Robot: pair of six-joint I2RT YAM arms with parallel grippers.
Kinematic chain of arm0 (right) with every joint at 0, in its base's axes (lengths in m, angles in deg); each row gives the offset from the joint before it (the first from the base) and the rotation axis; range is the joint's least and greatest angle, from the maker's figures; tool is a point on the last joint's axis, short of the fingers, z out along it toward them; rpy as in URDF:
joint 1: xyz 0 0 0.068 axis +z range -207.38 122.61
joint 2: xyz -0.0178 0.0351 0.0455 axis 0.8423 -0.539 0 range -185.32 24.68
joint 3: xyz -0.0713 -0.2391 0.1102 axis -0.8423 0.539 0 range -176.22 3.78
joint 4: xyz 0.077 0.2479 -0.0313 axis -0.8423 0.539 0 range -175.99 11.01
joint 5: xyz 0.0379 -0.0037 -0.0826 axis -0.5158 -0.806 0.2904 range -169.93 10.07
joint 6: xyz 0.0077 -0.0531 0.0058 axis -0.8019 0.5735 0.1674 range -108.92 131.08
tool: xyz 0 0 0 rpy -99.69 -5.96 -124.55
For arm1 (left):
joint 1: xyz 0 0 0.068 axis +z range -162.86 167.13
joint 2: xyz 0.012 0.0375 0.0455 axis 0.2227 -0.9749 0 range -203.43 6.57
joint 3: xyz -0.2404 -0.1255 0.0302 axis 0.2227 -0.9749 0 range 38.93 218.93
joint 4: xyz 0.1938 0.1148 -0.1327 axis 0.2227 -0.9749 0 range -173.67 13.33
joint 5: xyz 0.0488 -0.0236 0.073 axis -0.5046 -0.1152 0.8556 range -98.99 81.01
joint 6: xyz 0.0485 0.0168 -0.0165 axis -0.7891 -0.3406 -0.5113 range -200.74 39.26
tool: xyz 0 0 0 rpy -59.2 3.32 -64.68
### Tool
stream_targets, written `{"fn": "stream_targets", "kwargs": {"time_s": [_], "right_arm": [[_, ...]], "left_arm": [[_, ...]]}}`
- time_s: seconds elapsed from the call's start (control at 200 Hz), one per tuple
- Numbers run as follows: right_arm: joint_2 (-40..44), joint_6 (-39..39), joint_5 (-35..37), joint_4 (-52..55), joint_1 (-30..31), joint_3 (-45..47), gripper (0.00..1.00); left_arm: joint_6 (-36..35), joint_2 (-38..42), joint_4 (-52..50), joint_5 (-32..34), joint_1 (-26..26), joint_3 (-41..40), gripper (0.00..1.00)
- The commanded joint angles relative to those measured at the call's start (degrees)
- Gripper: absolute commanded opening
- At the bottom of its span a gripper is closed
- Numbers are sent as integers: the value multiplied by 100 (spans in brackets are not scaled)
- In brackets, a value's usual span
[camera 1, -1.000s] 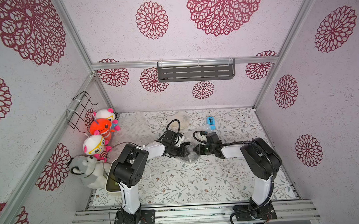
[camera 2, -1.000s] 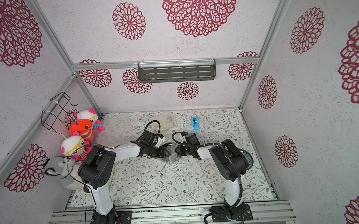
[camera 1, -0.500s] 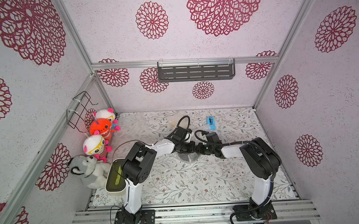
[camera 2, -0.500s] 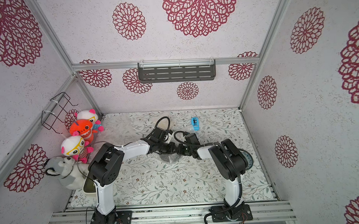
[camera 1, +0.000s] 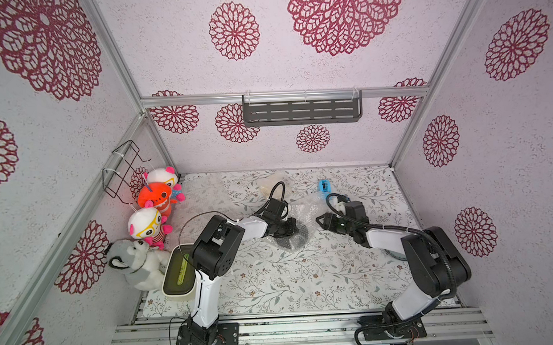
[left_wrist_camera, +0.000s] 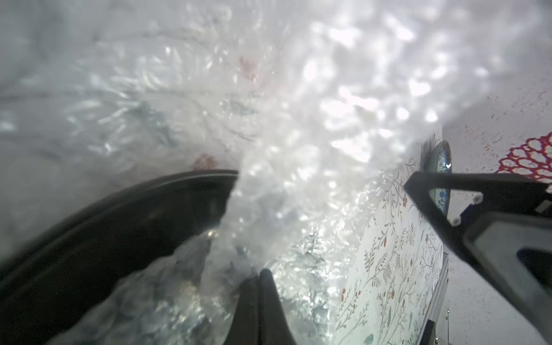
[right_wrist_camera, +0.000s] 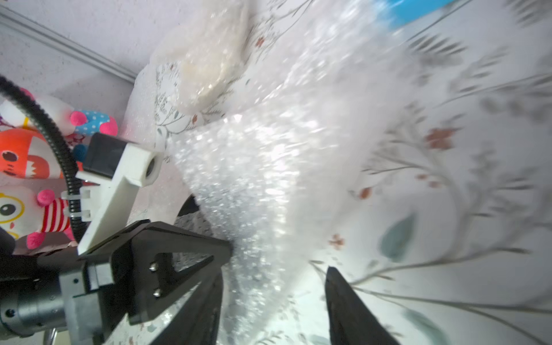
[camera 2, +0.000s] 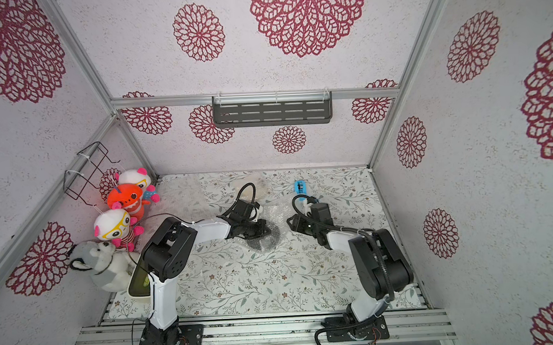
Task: Wrap dinner plates in bubble wrap
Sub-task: Wrap the plate in the bubble wrap.
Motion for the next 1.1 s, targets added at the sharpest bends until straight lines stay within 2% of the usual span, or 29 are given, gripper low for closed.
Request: {"fn": "stream_targets", "kwargs": {"time_s": [0.0, 0.09, 0.185, 0.245, 0.365, 0.45, 0.525, 0.59, 0.681, 0.796, 0.891, 0.996, 1.096], "right_arm": [[-217, 864, -701, -195, -61, 22, 59], [-704, 684, -874, -318, -63, -225, 61], [-1244, 137, -1264, -1411, -60, -321, 63], [-1555, -9, -1368, -1917, -53, -555, 59], [-1538, 431, -1440, -1942, 75, -942, 17], [-969, 1677, -1142, -1228, 462, -925, 0], [-477, 3219, -474, -307, 1055, -925, 0], [-182, 4327, 438, 128, 1616, -890, 0], [-86, 5369, 1347, 863, 2208, -1000, 0], [-414, 6590, 2415, 1913, 2888, -1244, 0], [-761, 7188, 3103, 2149, 3317, -1226, 0], [-964, 7293, 3323, 2118, 3606, -1166, 0], [-1201, 7030, 3388, 2025, 3657, -1163, 0]], "left_arm": [[73, -395, -705, 310, 12, -323, 0], [83, -396, -689, 279, 12, -381, 0], [99, -395, -686, 298, 26, -457, 0], [135, -406, -663, 282, 36, -504, 0], [243, -410, -616, 256, 85, -624, 0], [338, -350, -465, 268, 119, -789, 0], [470, -353, -238, 128, 171, -907, 0], [587, -388, -1, -36, 203, -1008, 0], [673, -387, 347, -261, 233, -1164, 0], [653, -199, 717, -448, 266, -1415, 0], [647, 10, 1091, -650, 293, -1664, 0], [692, 329, 1435, -1027, 321, -1889, 4], [666, 1188, 1470, -1205, 399, -2130, 16]]}}
